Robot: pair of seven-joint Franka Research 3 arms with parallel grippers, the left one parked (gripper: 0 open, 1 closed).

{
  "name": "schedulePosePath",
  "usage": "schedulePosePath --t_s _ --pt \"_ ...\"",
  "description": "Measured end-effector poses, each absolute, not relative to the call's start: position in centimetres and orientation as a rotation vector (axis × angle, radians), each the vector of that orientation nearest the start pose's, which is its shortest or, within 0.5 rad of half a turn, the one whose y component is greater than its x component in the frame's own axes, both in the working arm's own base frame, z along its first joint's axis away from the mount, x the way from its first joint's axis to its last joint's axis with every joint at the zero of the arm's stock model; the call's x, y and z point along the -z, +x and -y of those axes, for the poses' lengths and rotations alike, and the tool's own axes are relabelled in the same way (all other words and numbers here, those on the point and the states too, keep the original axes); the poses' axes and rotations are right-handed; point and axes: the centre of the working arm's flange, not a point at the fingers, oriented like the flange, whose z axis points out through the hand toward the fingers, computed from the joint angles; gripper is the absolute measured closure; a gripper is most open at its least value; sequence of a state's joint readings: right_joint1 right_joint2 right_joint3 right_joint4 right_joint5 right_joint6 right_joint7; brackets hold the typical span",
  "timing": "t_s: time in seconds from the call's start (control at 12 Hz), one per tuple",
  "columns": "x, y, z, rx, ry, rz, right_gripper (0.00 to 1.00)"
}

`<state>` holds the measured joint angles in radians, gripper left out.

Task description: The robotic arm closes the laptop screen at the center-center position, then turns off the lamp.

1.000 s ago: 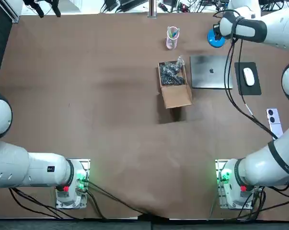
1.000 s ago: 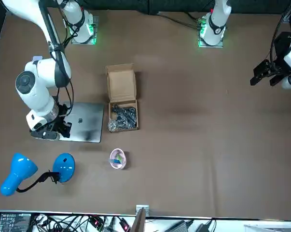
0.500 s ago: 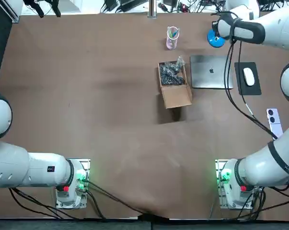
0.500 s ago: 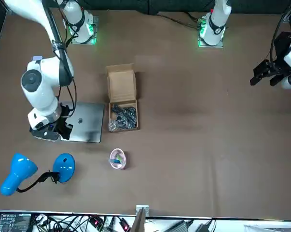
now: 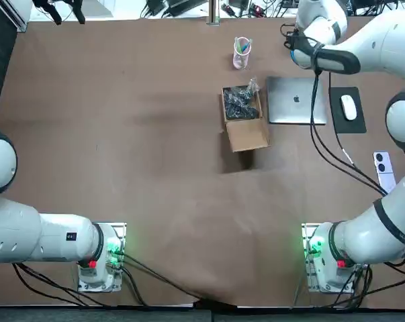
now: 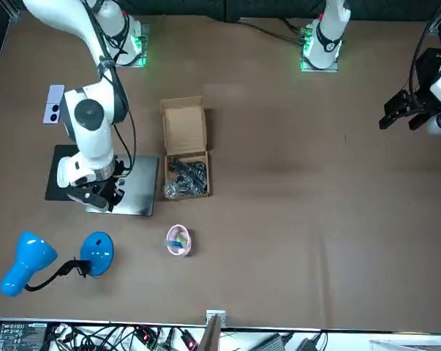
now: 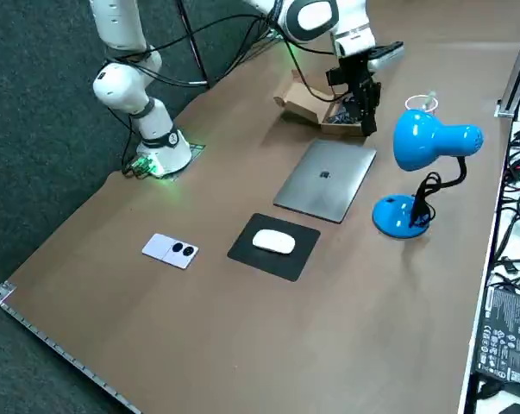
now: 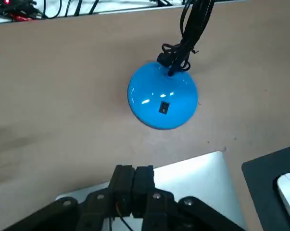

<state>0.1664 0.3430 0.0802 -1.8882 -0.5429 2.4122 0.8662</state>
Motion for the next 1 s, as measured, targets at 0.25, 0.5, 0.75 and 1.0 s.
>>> schedulePosePath --t_s 0.25,0.5,0.75,1.0 --pt "-33.5 63.3 -15.7 0.64 -3.295 -0.449 0.98" --pt "-32.9 64.5 -15.8 0.673 -3.339 -0.477 0.98" --pt "-32.2 65.2 -16.8 0.77 -3.401 -0.496 0.98" --pt "-30.3 65.5 -17.1 0.854 -3.452 -0.452 0.98"
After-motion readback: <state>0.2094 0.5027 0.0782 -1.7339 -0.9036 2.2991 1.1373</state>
